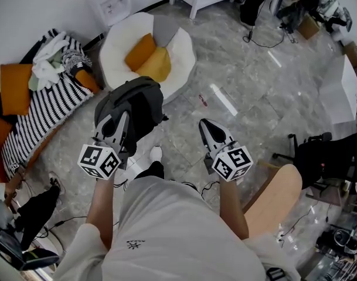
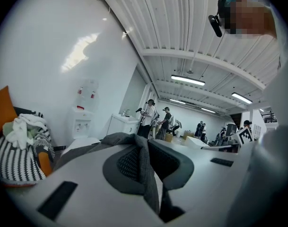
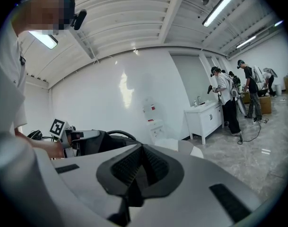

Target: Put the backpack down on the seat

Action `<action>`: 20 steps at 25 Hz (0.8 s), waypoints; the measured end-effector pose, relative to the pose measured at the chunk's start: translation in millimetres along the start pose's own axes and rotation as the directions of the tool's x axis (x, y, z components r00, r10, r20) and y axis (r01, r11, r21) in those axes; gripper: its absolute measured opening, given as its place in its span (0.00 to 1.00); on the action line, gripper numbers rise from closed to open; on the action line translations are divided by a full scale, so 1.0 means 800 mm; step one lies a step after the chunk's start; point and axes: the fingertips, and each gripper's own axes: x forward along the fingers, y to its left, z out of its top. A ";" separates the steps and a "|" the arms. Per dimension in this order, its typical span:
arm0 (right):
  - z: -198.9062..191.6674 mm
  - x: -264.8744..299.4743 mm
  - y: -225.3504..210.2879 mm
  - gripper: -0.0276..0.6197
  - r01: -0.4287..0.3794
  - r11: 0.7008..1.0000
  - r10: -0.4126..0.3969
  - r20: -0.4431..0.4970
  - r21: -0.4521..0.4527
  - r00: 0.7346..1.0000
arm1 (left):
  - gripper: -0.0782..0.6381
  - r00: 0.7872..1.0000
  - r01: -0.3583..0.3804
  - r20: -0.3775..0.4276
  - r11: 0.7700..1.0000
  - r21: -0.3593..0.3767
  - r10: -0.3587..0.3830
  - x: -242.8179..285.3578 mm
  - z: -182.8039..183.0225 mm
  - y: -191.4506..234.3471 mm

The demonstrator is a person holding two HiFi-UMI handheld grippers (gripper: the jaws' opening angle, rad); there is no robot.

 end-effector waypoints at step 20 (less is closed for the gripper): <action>0.056 0.163 -0.020 0.08 0.012 1.000 -0.012 -0.015 -0.014 1.000 | 0.17 0.997 0.070 -0.028 0.997 0.012 -0.070 0.099 0.040 0.110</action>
